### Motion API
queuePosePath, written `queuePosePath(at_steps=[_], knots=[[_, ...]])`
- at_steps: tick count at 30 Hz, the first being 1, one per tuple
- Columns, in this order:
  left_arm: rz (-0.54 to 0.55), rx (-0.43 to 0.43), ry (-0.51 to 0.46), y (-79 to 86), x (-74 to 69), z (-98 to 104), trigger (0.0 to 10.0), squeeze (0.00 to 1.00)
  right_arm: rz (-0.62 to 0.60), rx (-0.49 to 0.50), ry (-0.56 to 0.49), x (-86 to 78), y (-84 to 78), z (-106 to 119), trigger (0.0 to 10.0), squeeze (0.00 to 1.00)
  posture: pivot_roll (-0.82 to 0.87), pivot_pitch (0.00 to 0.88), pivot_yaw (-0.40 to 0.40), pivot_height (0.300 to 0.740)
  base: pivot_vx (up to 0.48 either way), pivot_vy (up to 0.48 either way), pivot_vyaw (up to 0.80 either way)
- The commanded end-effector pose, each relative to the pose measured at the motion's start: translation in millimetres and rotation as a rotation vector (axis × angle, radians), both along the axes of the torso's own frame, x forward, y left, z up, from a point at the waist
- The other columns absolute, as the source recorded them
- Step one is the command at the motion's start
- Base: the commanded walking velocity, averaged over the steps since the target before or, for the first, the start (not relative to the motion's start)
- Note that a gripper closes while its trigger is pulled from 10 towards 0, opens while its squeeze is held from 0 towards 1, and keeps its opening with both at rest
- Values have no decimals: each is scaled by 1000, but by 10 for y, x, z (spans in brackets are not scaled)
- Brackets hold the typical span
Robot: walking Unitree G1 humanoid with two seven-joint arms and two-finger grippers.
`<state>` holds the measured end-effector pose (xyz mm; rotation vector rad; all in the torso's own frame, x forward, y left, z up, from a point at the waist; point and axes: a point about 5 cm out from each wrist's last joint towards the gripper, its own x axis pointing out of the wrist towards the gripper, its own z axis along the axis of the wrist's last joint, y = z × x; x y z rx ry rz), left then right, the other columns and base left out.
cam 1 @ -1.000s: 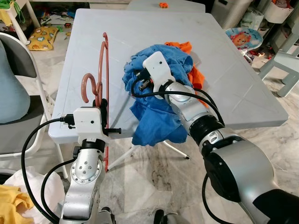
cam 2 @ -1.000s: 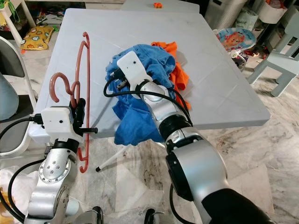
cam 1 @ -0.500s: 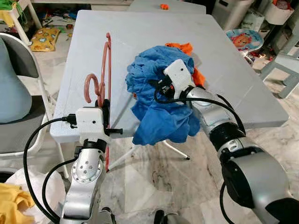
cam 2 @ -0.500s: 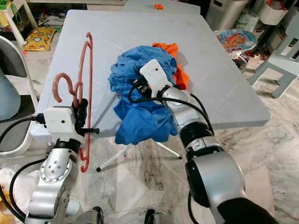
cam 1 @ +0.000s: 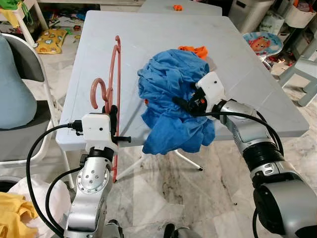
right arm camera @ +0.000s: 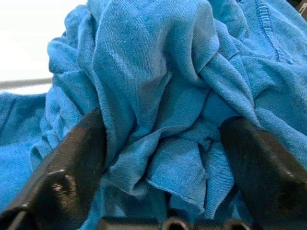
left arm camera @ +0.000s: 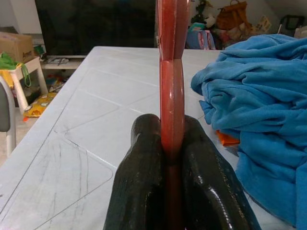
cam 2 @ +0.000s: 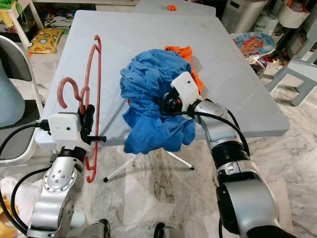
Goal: Hang hanger
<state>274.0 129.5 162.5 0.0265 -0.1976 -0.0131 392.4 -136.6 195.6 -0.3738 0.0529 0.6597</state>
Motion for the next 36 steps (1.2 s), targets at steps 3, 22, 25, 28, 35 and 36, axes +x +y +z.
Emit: queuePosePath(at_steps=[3, 22, 25, 28, 35, 36], knots=[[9, 22, 123, 22, 1, -246, 10000, 0, -9, -25, -14, -2, -101, 111, 10000, 1000, 140, 177, -102, 740, 0, 0, 0], [15, 14, 138, 27, -35, -283, 10000, 0, 99, -142, 235, -228, -419, -137, 10000, 1000, 133, 185, -109, 740, 0, 0, 0], [14, 19, 146, 34, -41, -303, 10000, 0, 112, -141, 251, -264, -358, -212, 10000, 1000, 133, 188, -108, 740, 0, 0, 0], [3, 20, 149, -1, -52, -311, 10000, 0, 37, -110, 235, -234, -232, -296, 10000, 1000, 133, 188, -108, 740, 0, 0, 0], [3, 18, 148, -5, -58, -302, 10000, 0, -18, 9, 251, -238, 58, -411, 9529, 1000, 141, 193, -109, 740, 0, 0, 0], [4, 20, 147, -3, -62, -300, 10000, 0, -21, 35, 253, -251, 171, -457, 6549, 1000, 148, 195, -112, 740, 0, 0, 0]])
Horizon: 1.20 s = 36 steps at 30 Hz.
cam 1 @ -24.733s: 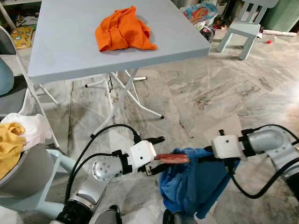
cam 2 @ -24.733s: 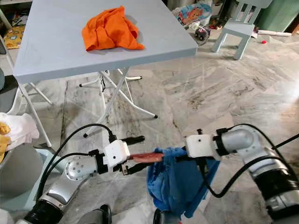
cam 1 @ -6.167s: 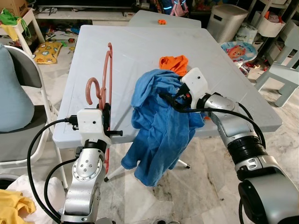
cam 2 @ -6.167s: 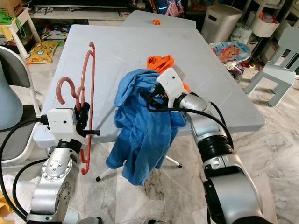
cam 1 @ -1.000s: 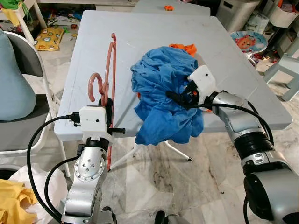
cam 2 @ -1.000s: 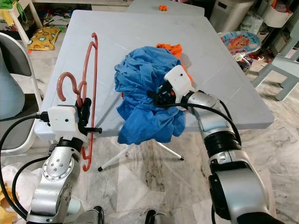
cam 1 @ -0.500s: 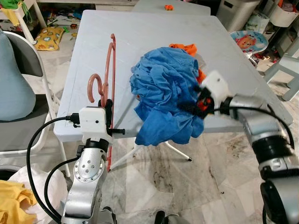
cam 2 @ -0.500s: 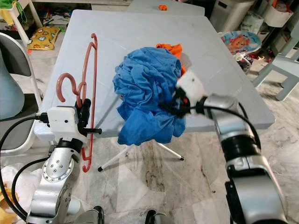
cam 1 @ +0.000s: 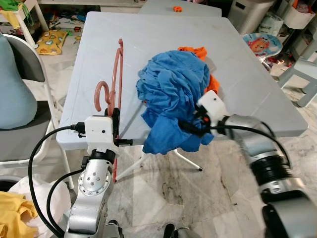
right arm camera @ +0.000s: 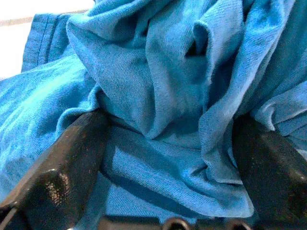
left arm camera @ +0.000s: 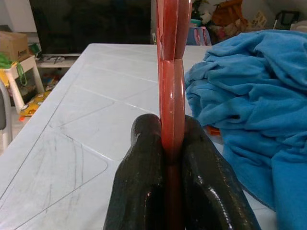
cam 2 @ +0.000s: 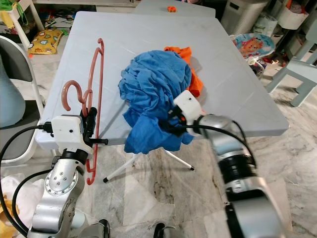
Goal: Hang hanger
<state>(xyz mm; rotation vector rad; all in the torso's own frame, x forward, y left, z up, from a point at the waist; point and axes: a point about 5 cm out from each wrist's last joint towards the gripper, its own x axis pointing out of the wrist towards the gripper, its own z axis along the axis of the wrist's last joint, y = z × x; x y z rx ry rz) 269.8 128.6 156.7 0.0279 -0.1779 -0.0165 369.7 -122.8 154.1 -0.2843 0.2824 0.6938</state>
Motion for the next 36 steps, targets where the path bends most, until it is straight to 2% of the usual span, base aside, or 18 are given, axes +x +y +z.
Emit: queuePosePath(at_steps=[1, 2, 3, 4, 11, 17, 20, 23, 25, 26, 28, 29, 31, 33, 36], knots=[[9, 20, 127, 9, -22, -243, 10000, 0, -35, 46, 15, -17, 86, -65, 4196, 1000, 151, 196, -114, 740, 0, 0, 0], [10, 20, 127, 11, -25, -243, 10000, 0, -64, 69, 21, -3, 132, -83, 0, 953, 152, 196, -115, 740, 0, 0, 0], [12, 20, 127, 17, -30, -244, 10000, 0, -83, 82, 27, 11, 172, -97, 0, 141, 154, 197, -116, 740, 0, 0, 0], [14, 21, 128, 22, -35, -247, 10000, 0, -101, 93, 29, 22, 210, -103, 0, 0, 156, 197, -117, 740, 0, 0, 0], [26, 22, 129, 28, -58, -245, 10000, 0, -282, 241, 44, 156, 501, -40, 0, 0, 177, 202, -128, 740, 0, 0, 0], [29, 24, 128, 31, -68, -241, 10000, 0, -336, 298, 55, 206, 638, 21, 0, 0, 188, 204, -129, 740, 0, 0, 0], [33, 28, 128, 43, -76, -235, 10000, 0, -376, 356, 44, 256, 764, 139, 0, 0, 202, 206, -130, 740, 0, 0, 0], [39, 30, 126, 56, -80, -229, 10000, 0, -417, 503, 7, 312, 849, 356, 0, 0, 211, 206, -132, 740, 0, 0, 0], [45, 32, 125, 63, -85, -227, 10000, 0, -472, 631, -43, 367, 871, 590, 0, 0, 221, 206, -136, 740, 0, 0, 0], [46, 32, 125, 64, -87, -225, 10000, 0, -484, 654, -71, 383, 872, 672, 0, 0, 221, 206, -136, 740, 0, 0, 0], [53, 34, 124, 74, -93, -220, 10000, 0, -503, 684, -152, 414, 865, 875, 0, 0, 221, 206, -136, 740, 0, 0, 0], [53, 34, 124, 74, -93, -220, 10000, 0, -503, 684, -152, 414, 865, 875, 0, 0, 221, 206, -136, 740, 0, 0, 0], [82, 48, 120, 103, -102, -212, 10000, 0, -496, 680, -220, 419, 885, 1005, 0, 0, 237, 207, -140, 740, 0, 0, 0], [92, 51, 117, 119, -104, -206, 10000, 0, -488, 675, -238, 412, 912, 1025, 0, 0, 237, 207, -140, 740, 0, 0, 0], [91, 51, 117, 126, -105, -204, 10000, 0, -456, 627, -217, 381, 975, 887, 0, 0, 238, 210, -144, 740, 0, 0, 0]])
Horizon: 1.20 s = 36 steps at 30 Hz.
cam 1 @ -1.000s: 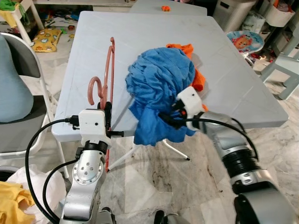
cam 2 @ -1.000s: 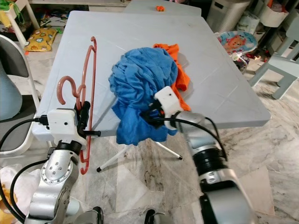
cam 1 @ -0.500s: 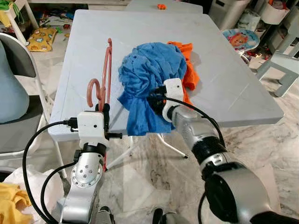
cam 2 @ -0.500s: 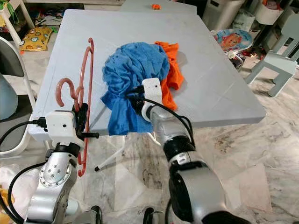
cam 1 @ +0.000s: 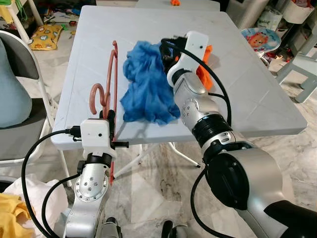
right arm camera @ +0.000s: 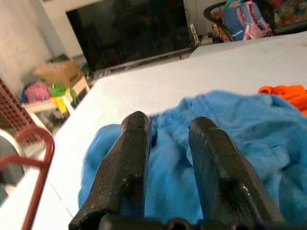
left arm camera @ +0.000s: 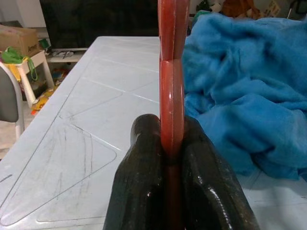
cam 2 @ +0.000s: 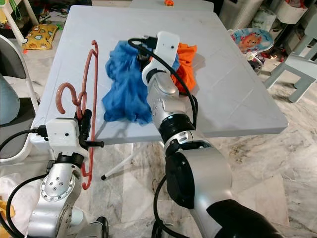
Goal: Hang hanger
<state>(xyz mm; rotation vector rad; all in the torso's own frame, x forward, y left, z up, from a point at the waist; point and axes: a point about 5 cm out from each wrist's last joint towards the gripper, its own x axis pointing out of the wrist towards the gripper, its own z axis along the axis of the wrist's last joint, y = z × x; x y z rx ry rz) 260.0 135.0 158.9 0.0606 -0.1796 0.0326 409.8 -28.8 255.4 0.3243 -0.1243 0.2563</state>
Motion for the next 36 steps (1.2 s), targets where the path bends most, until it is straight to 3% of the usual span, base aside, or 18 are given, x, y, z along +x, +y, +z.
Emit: queuePosePath(at_steps=[1, 2, 3, 10, 15, 22, 28, 31, 34, 36], knots=[[41, 19, 120, 62, -10, -226, 10000, 0, 29, -46, 42, -30, 48, -182, 471, 0, 238, 210, -144, 740, 0, 0, 0], [40, 19, 121, 58, -14, -230, 10000, 0, 59, -69, 44, -48, 60, -257, 8235, 0, 238, 210, -144, 740, 0, 0, 0], [39, 18, 123, 51, -19, -235, 10000, 0, 85, -110, 46, -69, 61, -350, 10000, 1000, 238, 210, -144, 740, 0, 0, 0], [16, 28, 107, 16, 6, -204, 10000, 0, 40, -284, -82, -57, -223, -405, 10000, 1000, 220, 210, -135, 740, 0, 0, 0], [5, 23, 95, 9, 25, -191, 10000, 0, -9, -287, -157, -42, -602, -371, 10000, 1000, 189, 209, -126, 740, 0, 0, 0], [-45, 21, 89, -61, 31, -181, 10000, 0, -83, -275, -152, -94, -1077, -455, 10000, 1000, 156, 206, -98, 740, 0, 0, 0], [-71, 73, 59, -64, 100, -125, 10000, 0, -14, -348, -207, -187, -1174, -419, 10000, 1000, 126, 191, -75, 740, 0, 0, 0], [-62, 120, 44, -26, 154, -83, 10000, 0, 45, -377, -234, -210, -1146, -359, 10000, 1000, 104, 188, -60, 740, 0, 0, 0], [-75, 181, 34, 23, 222, -55, 10000, 0, 69, -399, -219, -251, -1181, -335, 10000, 1000, 92, 172, -40, 740, 0, 0, 0], [-86, 178, 48, 54, 227, -61, 10000, 0, 108, -405, -182, -288, -1153, -422, 10000, 1000, 85, 158, -24, 740, 0, 0, 0]])
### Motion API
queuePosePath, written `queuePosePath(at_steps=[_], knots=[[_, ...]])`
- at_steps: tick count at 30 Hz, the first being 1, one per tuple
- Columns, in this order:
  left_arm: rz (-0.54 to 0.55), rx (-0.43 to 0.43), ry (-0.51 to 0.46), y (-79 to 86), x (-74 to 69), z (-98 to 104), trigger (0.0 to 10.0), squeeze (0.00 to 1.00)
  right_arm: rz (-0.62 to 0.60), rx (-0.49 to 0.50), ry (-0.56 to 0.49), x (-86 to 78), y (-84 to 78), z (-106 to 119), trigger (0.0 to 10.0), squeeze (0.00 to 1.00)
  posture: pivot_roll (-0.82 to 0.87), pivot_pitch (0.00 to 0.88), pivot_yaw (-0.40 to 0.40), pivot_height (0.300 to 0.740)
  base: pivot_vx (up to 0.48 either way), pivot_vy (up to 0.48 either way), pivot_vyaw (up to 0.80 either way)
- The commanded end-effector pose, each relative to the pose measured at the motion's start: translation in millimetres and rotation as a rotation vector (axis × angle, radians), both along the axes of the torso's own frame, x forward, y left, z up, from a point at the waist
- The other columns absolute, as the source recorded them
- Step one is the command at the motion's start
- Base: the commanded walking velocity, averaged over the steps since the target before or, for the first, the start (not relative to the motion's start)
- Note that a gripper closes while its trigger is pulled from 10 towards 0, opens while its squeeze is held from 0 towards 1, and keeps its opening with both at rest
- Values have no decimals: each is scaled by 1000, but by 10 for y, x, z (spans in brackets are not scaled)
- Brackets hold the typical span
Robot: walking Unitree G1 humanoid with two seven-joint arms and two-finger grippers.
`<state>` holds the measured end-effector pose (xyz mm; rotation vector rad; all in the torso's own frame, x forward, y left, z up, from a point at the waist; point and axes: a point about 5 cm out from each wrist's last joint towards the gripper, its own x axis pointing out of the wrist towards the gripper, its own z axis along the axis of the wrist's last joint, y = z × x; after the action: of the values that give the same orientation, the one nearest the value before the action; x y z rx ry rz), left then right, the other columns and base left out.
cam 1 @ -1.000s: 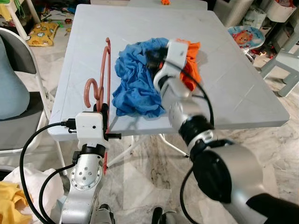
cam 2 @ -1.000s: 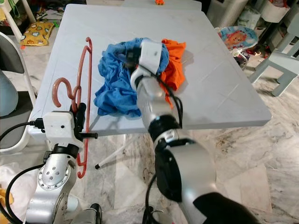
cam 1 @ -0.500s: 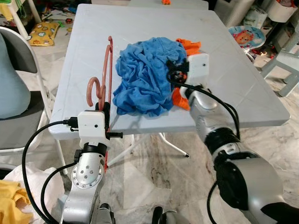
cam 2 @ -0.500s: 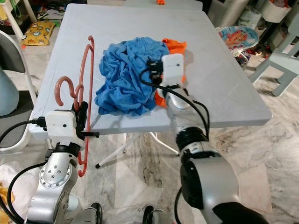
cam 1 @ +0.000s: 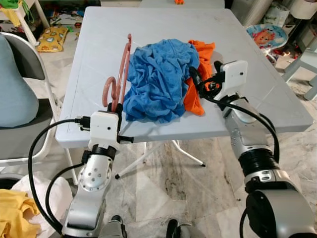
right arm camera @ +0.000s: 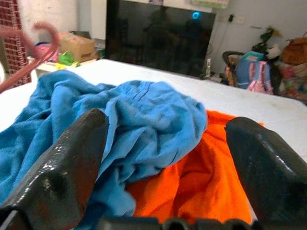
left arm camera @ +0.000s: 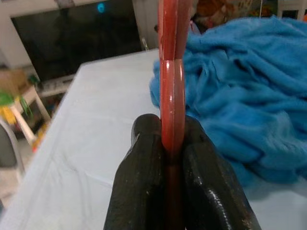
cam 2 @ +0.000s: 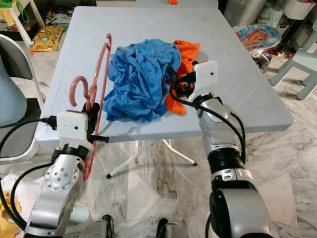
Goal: Hang hanger
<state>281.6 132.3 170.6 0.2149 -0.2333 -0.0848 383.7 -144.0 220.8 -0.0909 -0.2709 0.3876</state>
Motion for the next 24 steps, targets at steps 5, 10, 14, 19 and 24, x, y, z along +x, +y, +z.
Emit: queuePosePath(at_steps=[5, 10, 14, 19, 24], knots=[[17, 40, 99, 75, -9, -189, 10000, 0, 36, 14, 46, -124, 63, -145, 10000, 1000, 81, 135, -6, 740, 0, 0, 0], [11, 37, 88, 34, -10, -180, 10000, 0, -51, 128, 60, -240, 11, -196, 10000, 1000, 90, 117, -6, 740, 0, 0, 0], [49, 16, 91, 43, -28, -249, 10000, 0, -145, 173, 76, -402, -104, -386, 10000, 1000, 92, 70, -9, 740, 0, 0, 0], [99, -9, 132, 103, -34, -363, 10000, 0, -228, 190, 114, -524, -177, -546, 10000, 0, 84, 10, -7, 740, 0, 0, 0], [70, -1, 147, 103, 0, -411, 10000, 0, -235, 148, 166, -591, -98, -672, 10000, 0, 76, 0, -3, 740, 0, 0, 0]])
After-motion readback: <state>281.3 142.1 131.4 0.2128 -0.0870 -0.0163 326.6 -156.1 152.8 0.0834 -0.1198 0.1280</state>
